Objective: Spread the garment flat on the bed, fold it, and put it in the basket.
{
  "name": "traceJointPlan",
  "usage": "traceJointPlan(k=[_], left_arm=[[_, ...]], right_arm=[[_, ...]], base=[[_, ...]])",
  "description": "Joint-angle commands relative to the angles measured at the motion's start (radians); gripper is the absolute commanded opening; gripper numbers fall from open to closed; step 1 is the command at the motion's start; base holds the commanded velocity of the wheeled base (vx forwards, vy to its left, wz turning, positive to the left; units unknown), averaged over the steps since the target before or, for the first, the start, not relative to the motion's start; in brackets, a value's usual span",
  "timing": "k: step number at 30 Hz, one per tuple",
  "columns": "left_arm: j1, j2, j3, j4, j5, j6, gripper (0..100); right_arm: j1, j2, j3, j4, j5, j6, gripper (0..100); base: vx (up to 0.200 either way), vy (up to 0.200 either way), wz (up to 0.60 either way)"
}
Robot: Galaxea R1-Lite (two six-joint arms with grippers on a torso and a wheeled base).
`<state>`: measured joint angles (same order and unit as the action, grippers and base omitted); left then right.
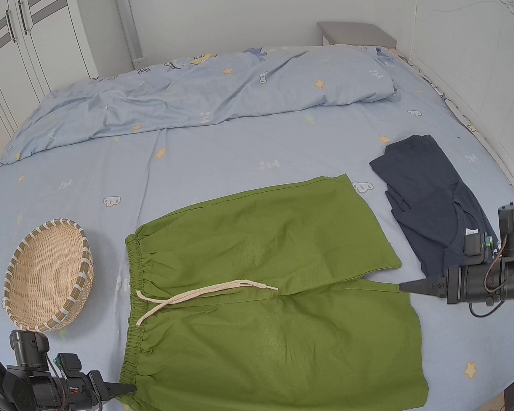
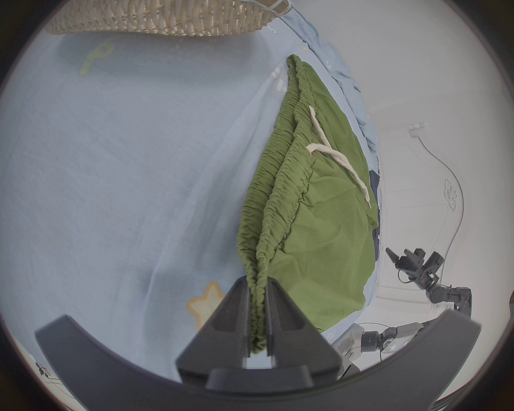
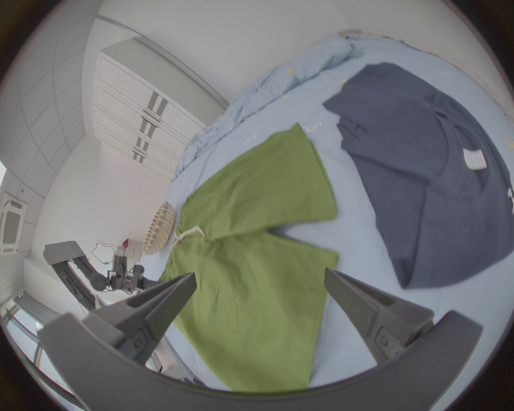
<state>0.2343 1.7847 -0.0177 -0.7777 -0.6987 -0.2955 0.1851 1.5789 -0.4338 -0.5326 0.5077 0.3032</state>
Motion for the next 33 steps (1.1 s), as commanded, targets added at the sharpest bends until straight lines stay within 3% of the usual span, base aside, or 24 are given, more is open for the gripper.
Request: traceJointPlan(k=[1,6,11,17,27,33], left_arm=[[0.008,0.001,0.018,0.006,-0.001,0.001,0],[0.010,0.001,0.018,-0.002,-0.001,0.001,0],[0.010,0.001,0.018,-0.005,-0.001,0.001,0],[0.008,0.001,0.018,-0.008,-0.001,0.001,0],[0.011,-0.001,0.016,-0.014,-0.002,0.001,0],[0.010,0.001,0.016,-0.012,-0.002,0.003,0]], right_arm=[[-0.003,-0.045,0.104,0.005,0.000,-0.004,100],[0.013,-0.096,0.279,0.003,0.006,-0.007,100],[0.097,-0.088,0.395,-0.001,0.012,-0.016,100],[0.145,-0.002,0.434,-0.004,0.006,-0.024,100],[0.171,0.213,0.434,-0.026,0.014,-0.108,100],[0.183,0.231,0.434,-0.056,0.063,-0.104,100]], base=[[0.000,0.000,0.00],[0.000,0.000,0.00],[0.000,0.000,0.00],[0.000,0.000,0.00],[0.000,0.000,0.00],[0.000,0.000,0.00]])
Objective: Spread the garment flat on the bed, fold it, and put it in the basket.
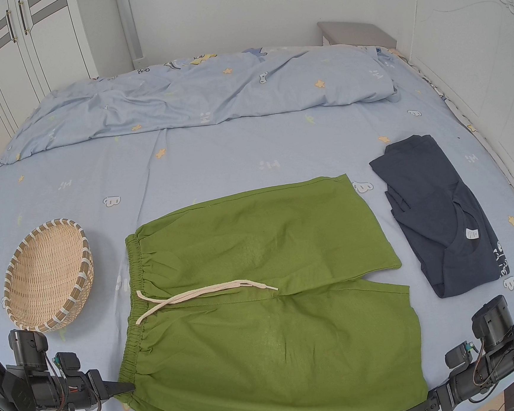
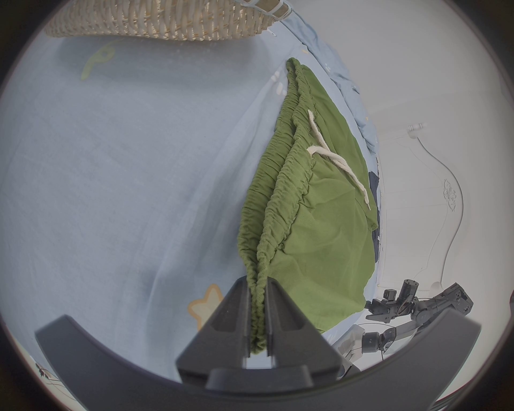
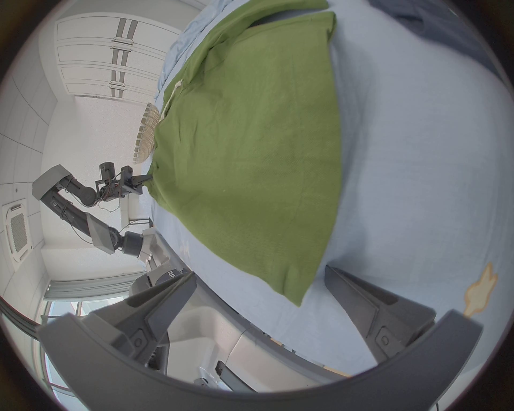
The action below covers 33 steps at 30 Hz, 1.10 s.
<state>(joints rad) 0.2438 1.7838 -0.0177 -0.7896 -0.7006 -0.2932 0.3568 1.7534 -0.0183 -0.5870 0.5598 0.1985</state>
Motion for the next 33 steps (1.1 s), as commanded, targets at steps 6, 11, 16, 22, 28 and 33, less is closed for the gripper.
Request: traceJointPlan(k=[6,11,16,22,28,33], left_arm=[[0.000,0.000,0.018,0.000,0.000,0.000,0],[0.000,0.003,0.016,0.000,0.000,0.000,0],[0.000,0.003,0.016,0.000,0.000,0.000,0],[0.002,0.002,0.016,0.000,0.000,-0.001,0],[0.006,0.002,0.016,0.000,0.000,-0.001,0],[0.015,0.002,0.016,0.000,0.001,-0.001,0]], right_arm=[[0.025,0.083,0.018,-0.050,0.025,0.009,100],[0.025,0.115,0.018,-0.093,0.035,0.013,100],[0.014,0.113,0.018,-0.094,0.038,0.013,100],[-0.001,0.113,0.018,-0.099,0.040,0.015,0],[-0.027,0.120,0.018,-0.114,0.042,0.025,0],[-0.045,0.117,0.018,-0.097,0.042,0.025,0]], base=[[0.000,0.000,0.00],[0.000,0.000,0.00],[0.000,0.000,0.00],[0.000,0.000,0.00],[0.000,0.000,0.00],[0.000,0.000,0.00]])
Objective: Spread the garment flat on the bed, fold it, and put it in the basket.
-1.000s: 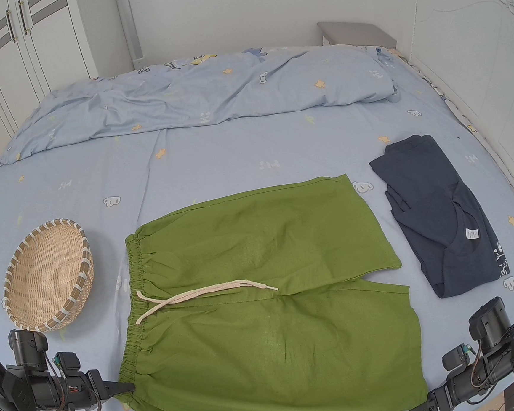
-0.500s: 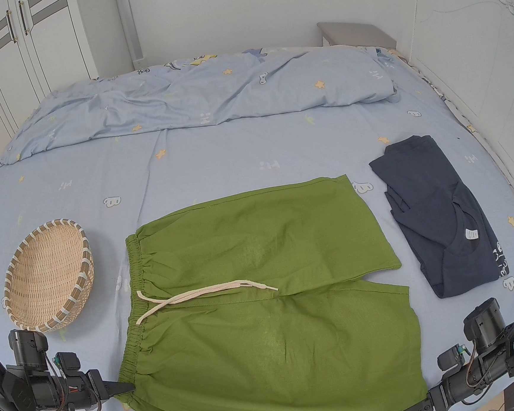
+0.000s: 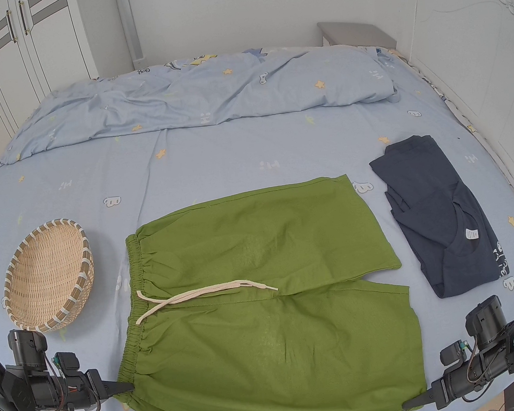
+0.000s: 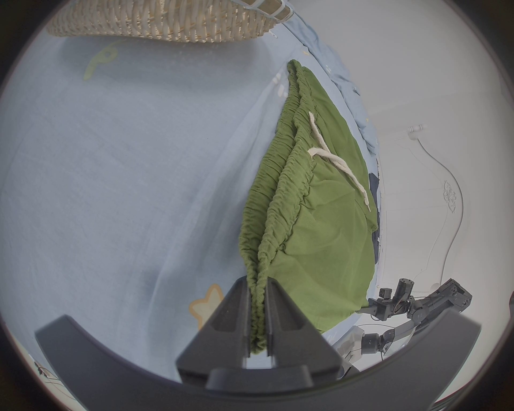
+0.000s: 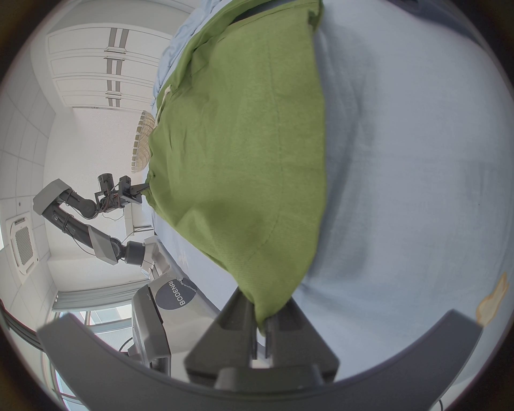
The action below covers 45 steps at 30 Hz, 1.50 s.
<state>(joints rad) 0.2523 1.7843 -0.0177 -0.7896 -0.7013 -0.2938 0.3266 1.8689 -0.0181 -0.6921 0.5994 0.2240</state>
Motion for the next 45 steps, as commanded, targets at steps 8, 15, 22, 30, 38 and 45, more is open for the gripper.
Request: traceJointPlan(k=[8,15,22,30,38,45], left_arm=[[0.031,-0.051,0.018,0.023,-0.006,-0.016,0],[-0.013,-0.204,-0.030,0.043,-0.014,-0.189,0],[-0.081,-0.249,-0.297,0.247,-0.001,-0.284,0],[-0.094,-0.229,-0.703,0.602,-0.003,-0.298,0],[-0.114,-0.025,-0.970,0.629,-0.001,-0.317,0],[-0.122,0.098,-1.144,0.685,0.000,-0.327,0]], right_arm=[[-0.064,-0.129,0.018,0.097,0.031,-0.005,0],[-0.052,-0.358,-0.088,0.223,0.037,0.037,0],[-0.075,-0.473,-0.536,0.718,0.034,0.015,0],[-0.100,-0.395,-0.804,0.783,0.037,0.014,0],[-0.141,-0.223,-1.111,0.842,0.040,0.012,0],[-0.152,-0.091,-1.338,0.882,0.040,0.012,0]], base=[[0.000,0.000,0.00],[0.000,0.000,0.00],[0.000,0.000,0.00],[0.000,0.000,0.00],[0.000,0.000,0.00],[0.000,0.000,0.00]])
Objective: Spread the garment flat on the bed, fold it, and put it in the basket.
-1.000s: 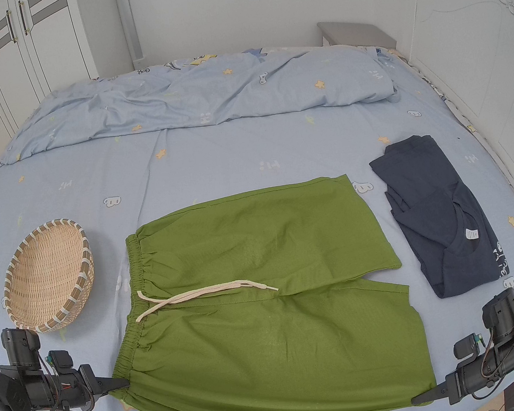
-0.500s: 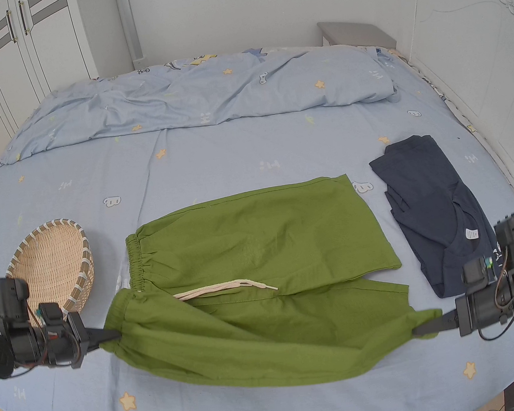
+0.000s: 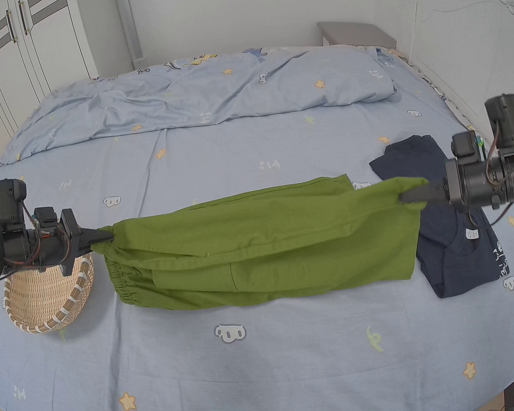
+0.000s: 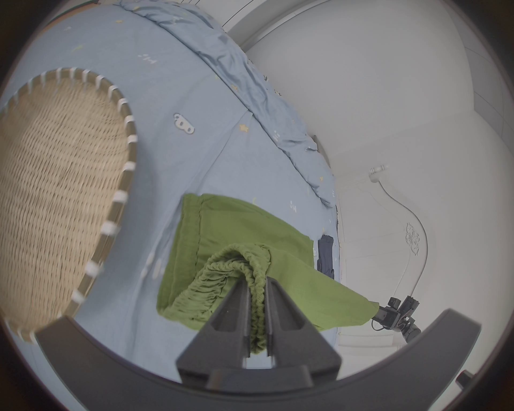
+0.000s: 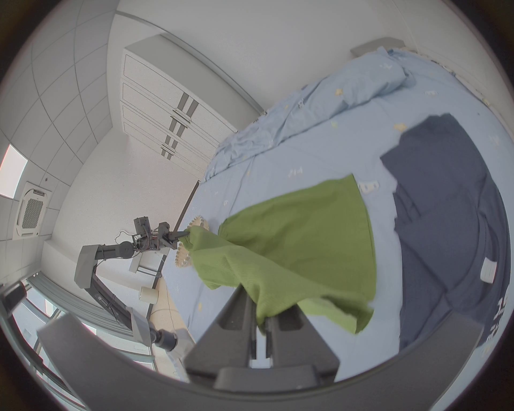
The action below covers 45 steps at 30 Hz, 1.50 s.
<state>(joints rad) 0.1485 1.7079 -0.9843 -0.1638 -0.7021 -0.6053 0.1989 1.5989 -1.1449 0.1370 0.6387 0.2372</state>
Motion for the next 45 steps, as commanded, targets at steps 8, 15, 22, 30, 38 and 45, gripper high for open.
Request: traceJointPlan(k=[8,15,22,30,38,45], left_arm=[[-0.020,0.308,-0.355,0.116,0.023,-0.014,0],[-0.014,0.334,-0.401,0.118,0.032,-0.014,0],[-0.006,0.378,-0.412,0.106,0.033,-0.007,0],[-0.014,0.424,-0.438,0.099,0.069,-0.005,0],[-0.021,0.421,-0.435,0.102,0.073,-0.007,100],[-0.060,0.397,-0.412,0.112,0.072,-0.025,100]], right_arm=[[-0.029,0.340,-0.444,0.125,0.001,-0.039,0],[-0.073,0.400,-0.446,0.099,0.044,-0.052,0],[-0.095,0.464,-0.472,0.042,0.062,-0.078,0],[-0.085,0.533,-0.506,0.023,0.062,-0.082,0],[-0.064,0.569,-0.535,0.023,0.058,-0.082,100],[-0.067,0.569,-0.536,0.013,0.058,-0.078,100]], base=[[0.000,0.000,0.00],[0.000,0.000,0.00],[0.000,0.000,0.00],[0.000,0.000,0.00],[0.000,0.000,0.00],[0.000,0.000,0.00]])
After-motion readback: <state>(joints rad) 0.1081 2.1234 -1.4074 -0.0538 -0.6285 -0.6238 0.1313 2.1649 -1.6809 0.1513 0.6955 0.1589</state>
